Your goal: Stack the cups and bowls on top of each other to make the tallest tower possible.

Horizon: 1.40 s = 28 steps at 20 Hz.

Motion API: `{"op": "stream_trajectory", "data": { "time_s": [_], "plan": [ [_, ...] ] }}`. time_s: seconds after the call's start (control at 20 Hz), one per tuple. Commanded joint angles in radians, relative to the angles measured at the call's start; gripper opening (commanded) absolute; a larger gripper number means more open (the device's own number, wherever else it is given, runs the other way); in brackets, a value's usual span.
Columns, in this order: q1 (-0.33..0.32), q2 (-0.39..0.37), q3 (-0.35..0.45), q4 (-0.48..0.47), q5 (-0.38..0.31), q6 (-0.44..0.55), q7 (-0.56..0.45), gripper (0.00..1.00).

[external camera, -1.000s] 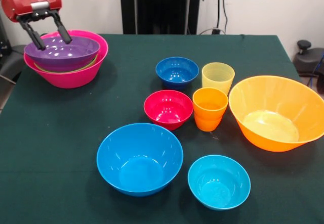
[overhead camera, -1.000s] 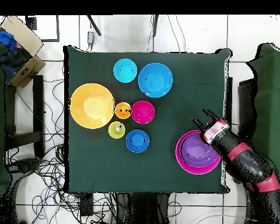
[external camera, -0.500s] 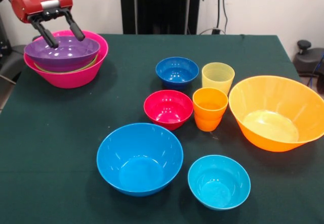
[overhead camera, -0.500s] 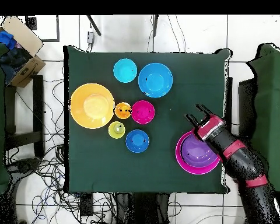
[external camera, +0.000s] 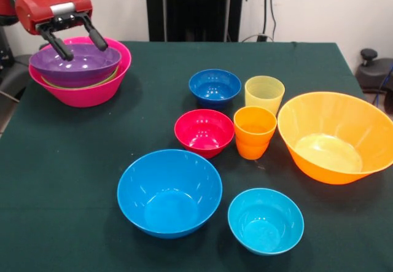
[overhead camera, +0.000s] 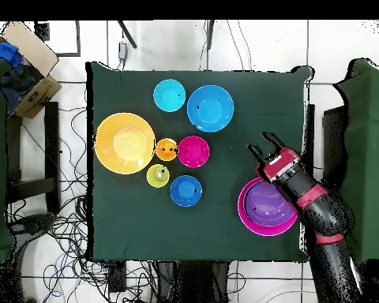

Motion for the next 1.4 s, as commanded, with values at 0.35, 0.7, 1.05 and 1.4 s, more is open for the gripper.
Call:
{"op": "stream_trajectory", "data": {
  "time_s": [0.35,0.7,1.05,1.4],
  "plan": [
    [0.18,0.079,-0.031,-0.141,-0.028,0.002,-0.041,1.0],
    [0.308,0.02,-0.034,-0.195,-0.034,-0.041,0.026,1.0],
    [0.663,-0.439,-0.36,-0.325,-0.056,0.166,0.317,1.0],
    [0.871,-0.605,-0.514,-0.414,0.054,0.373,0.372,1.0]
  ]
}}
